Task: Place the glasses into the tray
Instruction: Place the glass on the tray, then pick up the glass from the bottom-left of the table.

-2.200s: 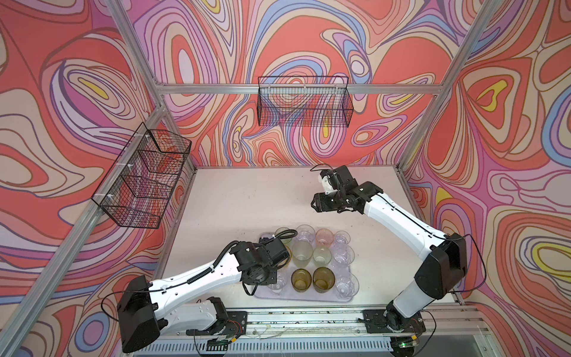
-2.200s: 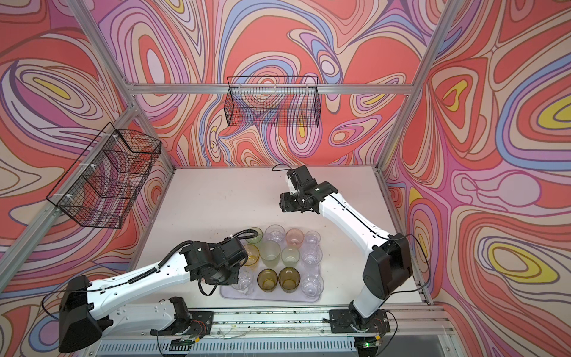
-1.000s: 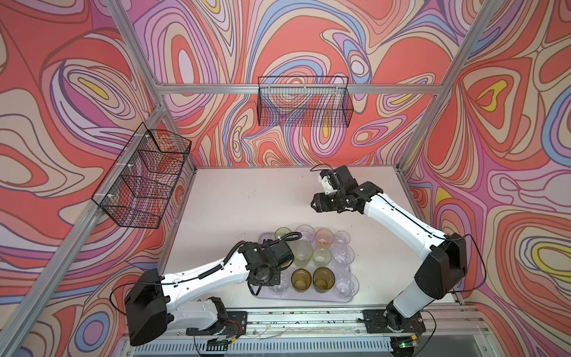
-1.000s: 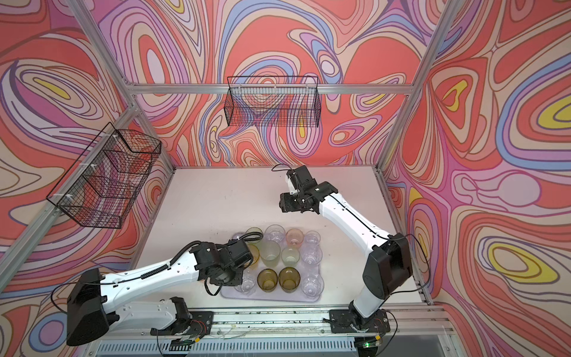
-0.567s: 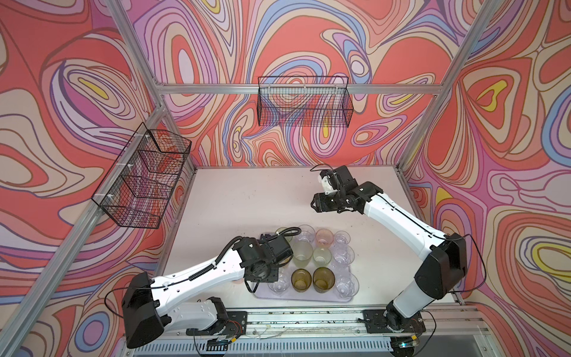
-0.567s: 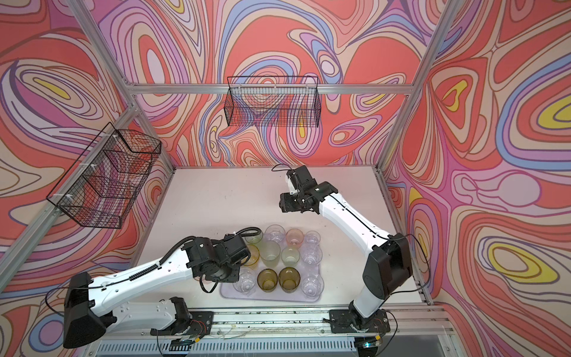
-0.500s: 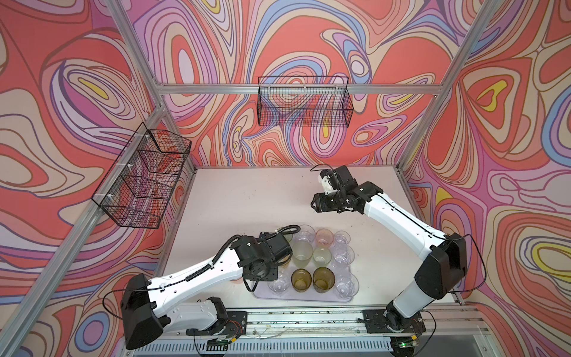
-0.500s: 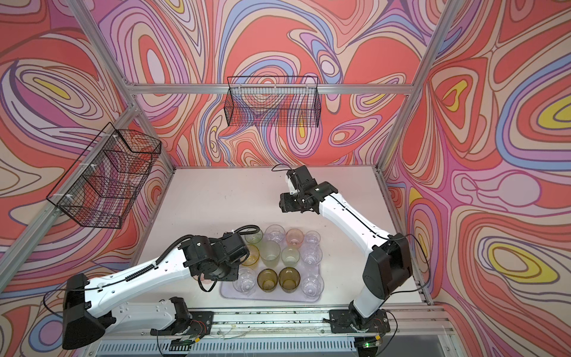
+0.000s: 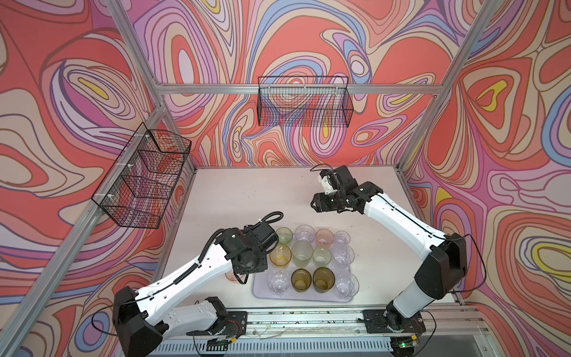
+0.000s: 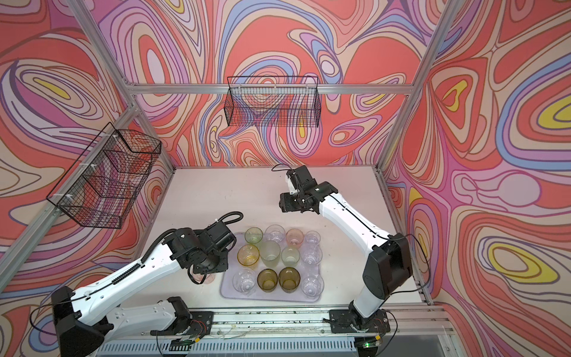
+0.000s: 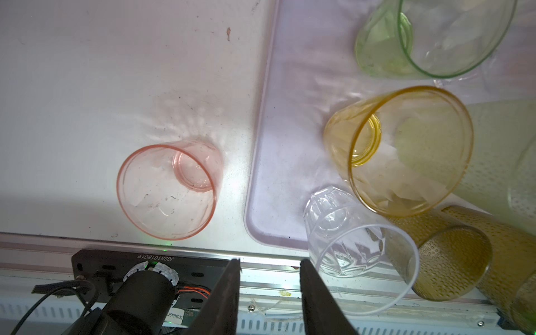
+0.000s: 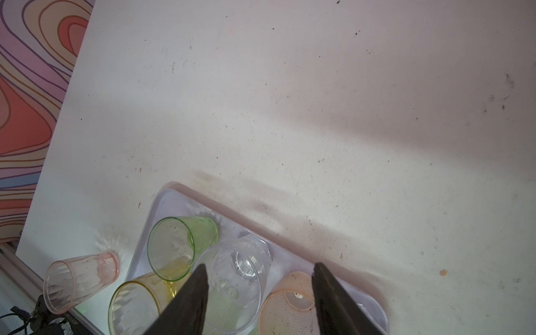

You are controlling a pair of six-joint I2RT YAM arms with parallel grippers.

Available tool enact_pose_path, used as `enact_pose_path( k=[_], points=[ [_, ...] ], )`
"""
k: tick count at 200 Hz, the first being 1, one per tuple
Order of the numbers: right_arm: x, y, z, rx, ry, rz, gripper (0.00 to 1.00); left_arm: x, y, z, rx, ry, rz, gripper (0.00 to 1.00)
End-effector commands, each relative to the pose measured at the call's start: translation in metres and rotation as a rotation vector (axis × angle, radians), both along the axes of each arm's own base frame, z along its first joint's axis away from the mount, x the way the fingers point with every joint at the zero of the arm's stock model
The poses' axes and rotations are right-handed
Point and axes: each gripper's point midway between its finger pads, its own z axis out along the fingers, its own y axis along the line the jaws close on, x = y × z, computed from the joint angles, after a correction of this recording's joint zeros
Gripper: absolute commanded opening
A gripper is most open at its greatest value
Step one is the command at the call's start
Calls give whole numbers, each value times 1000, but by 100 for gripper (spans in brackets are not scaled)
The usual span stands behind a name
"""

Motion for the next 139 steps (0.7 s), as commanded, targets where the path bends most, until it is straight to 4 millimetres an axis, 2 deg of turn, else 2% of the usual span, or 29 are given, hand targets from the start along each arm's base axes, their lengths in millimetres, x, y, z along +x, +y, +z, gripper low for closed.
enact_pose_path(
  k=[1, 69, 120, 139],
  points=[
    [1, -1, -1, 1, -18, 14, 60, -7, 25, 7, 41, 6, 69, 39],
    [-3, 1, 0, 1, -28, 50, 60, -17, 61, 1, 65, 50, 174, 40],
    [-17, 7, 6, 11, 8, 134, 61, -24, 78, -15, 32, 101, 259, 41],
    [-22, 3, 10, -7, 22, 149, 61, -26, 81, -22, 11, 119, 285, 41]
  ],
)
